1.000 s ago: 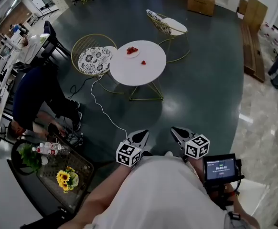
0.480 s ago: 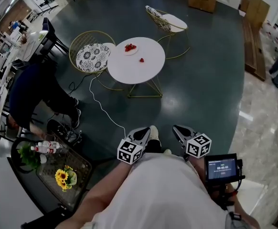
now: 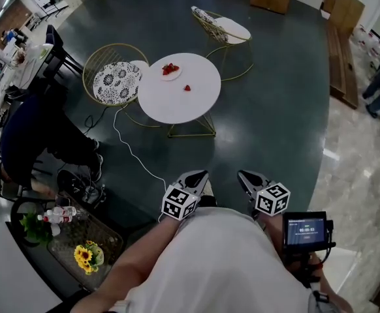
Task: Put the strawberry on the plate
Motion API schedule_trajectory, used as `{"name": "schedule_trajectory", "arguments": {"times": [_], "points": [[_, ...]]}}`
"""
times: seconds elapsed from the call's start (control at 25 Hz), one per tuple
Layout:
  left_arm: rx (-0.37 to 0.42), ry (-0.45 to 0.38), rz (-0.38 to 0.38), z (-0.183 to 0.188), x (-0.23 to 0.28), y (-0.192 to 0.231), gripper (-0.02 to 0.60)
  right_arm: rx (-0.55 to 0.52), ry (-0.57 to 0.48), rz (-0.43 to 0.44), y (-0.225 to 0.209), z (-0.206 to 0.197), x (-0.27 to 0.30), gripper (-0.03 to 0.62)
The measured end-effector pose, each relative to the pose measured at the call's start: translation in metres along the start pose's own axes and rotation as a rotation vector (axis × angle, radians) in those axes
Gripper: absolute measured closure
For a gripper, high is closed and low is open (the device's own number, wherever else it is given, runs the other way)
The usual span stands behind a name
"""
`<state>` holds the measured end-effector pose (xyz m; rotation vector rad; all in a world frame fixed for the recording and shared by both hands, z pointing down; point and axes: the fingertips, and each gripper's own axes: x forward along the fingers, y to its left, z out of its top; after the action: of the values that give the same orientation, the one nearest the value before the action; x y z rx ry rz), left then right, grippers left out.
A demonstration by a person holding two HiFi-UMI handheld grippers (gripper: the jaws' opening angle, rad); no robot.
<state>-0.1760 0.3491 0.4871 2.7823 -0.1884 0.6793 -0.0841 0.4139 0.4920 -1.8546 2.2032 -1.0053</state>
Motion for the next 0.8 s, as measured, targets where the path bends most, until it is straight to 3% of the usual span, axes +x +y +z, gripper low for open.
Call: {"name": "schedule_trajectory", "arguments": {"times": [0.28,0.8], "points": [[-0.033,-0.02,0.032,0.026,0.014,0.067,0.575,-0.022,0.007,0.004,-0.011,0.04,0.054,0.586],[-0.059,-0.048,0.052,0.049,0.019,0.153,0.575,-0.104,0.039,0.043,-0.009,0.087,0.142,0.586]]}}
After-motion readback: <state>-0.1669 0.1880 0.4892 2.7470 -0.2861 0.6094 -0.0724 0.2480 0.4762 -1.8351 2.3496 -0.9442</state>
